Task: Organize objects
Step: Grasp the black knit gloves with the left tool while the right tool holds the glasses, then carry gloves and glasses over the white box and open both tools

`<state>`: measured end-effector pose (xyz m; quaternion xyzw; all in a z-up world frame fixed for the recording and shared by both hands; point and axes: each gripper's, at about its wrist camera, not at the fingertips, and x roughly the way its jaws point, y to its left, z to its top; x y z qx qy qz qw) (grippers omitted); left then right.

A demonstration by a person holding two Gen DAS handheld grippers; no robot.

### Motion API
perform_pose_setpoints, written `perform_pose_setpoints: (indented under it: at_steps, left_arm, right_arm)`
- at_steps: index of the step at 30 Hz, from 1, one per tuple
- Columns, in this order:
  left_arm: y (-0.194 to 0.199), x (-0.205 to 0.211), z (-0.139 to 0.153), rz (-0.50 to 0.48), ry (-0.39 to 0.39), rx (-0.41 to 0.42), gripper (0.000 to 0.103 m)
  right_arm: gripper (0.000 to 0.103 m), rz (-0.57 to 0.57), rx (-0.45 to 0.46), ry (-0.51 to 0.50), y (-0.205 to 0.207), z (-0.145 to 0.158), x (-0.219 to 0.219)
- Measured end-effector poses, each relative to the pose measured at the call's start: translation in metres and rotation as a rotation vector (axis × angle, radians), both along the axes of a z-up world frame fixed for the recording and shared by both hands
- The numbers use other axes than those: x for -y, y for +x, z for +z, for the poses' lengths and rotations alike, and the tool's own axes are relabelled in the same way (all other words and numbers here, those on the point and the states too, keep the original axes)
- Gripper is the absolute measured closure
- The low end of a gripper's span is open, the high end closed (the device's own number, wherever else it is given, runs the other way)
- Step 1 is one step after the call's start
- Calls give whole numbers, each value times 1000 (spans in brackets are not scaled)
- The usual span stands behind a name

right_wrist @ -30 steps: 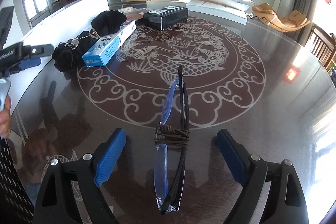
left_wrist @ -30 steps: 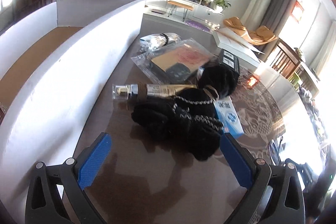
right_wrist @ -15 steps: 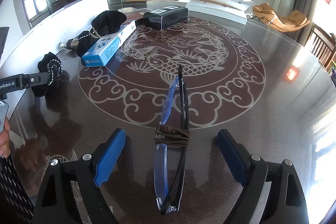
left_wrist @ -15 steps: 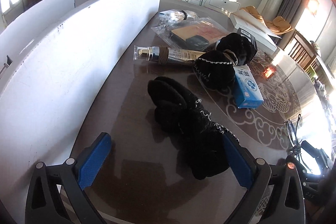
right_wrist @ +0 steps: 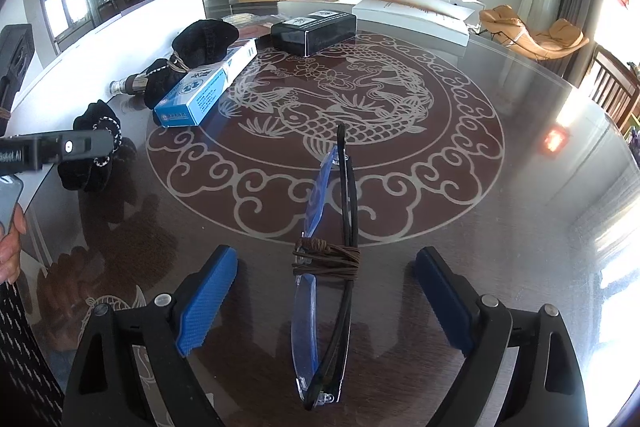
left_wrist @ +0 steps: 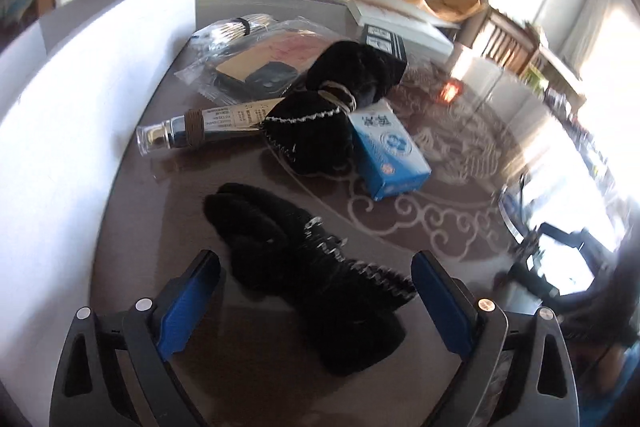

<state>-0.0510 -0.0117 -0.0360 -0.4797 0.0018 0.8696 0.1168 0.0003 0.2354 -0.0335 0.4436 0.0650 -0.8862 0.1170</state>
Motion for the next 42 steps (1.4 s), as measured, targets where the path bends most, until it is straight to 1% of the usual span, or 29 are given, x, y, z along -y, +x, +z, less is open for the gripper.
perform_pose_setpoints:
  at_steps: [1, 2, 3, 7, 8, 9, 10, 12, 13, 14, 15, 16, 18, 19, 21, 22, 25, 27, 29, 30, 32, 35, 37, 39, 42]
  left_arm:
    - [2, -3, -1, -7, -60, -4, 4]
    - [3, -4, -1, -5, -84, -3, 4]
    - [3, -3, -1, 2, -81, 5, 4]
    - [-11, 3, -7, 75, -1, 78, 4]
    - [-13, 6, -7, 94, 15, 78, 4]
    - [-14, 8, -6, 104, 34, 62, 8]
    - [-13, 10, -4, 121, 36, 45, 34]
    - [-7, 12, -2, 130, 13, 22, 61]
    - [-3, 13, -1, 117, 21, 18, 63]
    - [5, 13, 1, 104, 19, 6, 64]
    - [11, 13, 2, 98, 4, -5, 64]
    - [18, 15, 4, 97, 1, -12, 64]
    - [29, 19, 10, 95, 45, -27, 64]
    - [35, 21, 15, 97, 67, -41, 64]
    - [49, 27, 31, 98, 104, -74, 64]
    - [56, 31, 39, 100, 125, -89, 64]
    - [74, 52, 71, 117, 192, -151, 64]
    - [85, 73, 95, 144, 223, -195, 64]
    - [91, 101, 115, 185, 237, -228, 64]
    - [90, 117, 122, 212, 228, -240, 64]
    - [89, 152, 131, 283, 184, -254, 64]
    - [83, 213, 134, 407, 132, -233, 64]
    - [76, 249, 129, 479, 84, -199, 64]
    - [73, 280, 121, 524, 50, -160, 64]
    - [73, 313, 107, 593, 11, -108, 62]
  right_arm:
    - [12, 0, 0, 0, 0, 0, 0]
    - [12, 0, 0, 0, 0, 0, 0]
    - [12, 0, 0, 0, 0, 0, 0]
    - [10, 4, 3, -4, 0, 0, 0]
    - [9, 5, 4, -4, -1, 0, 0]
    - [9, 6, 5, -5, -1, 0, 0]
    - [9, 7, 4, -11, -1, 0, -1]
    - [10, 2, 4, -78, -1, 3, -9]
    - [19, -7, 9, -85, -2, 4, -12]
    - [43, -14, 13, -50, -3, 5, -12]
    - [57, -10, 15, -17, -5, 7, -10]
    - [73, -5, 21, -5, -6, 9, -10]
    - [73, 4, 45, -1, -9, 9, -9]
    - [74, 10, 59, -15, -9, 10, -10]
    - [74, 10, 92, -100, -8, 15, -14]
    - [74, 7, 94, -146, -7, 21, -15]
    - [74, 25, 65, -255, -2, 48, -7]
    - [74, 67, 35, -311, -2, 71, 13]
    - [74, 137, 15, -359, -3, 92, 47]
    - [74, 185, 6, -381, -3, 103, 69]
    - [74, 290, -7, -423, -2, 122, 121]
    - [74, 438, -28, -470, 2, 144, 201]
    - [74, 528, -42, -467, 7, 152, 255]
    - [74, 592, -22, -463, 10, 150, 302]
    - [73, 663, 7, -421, 16, 135, 355]
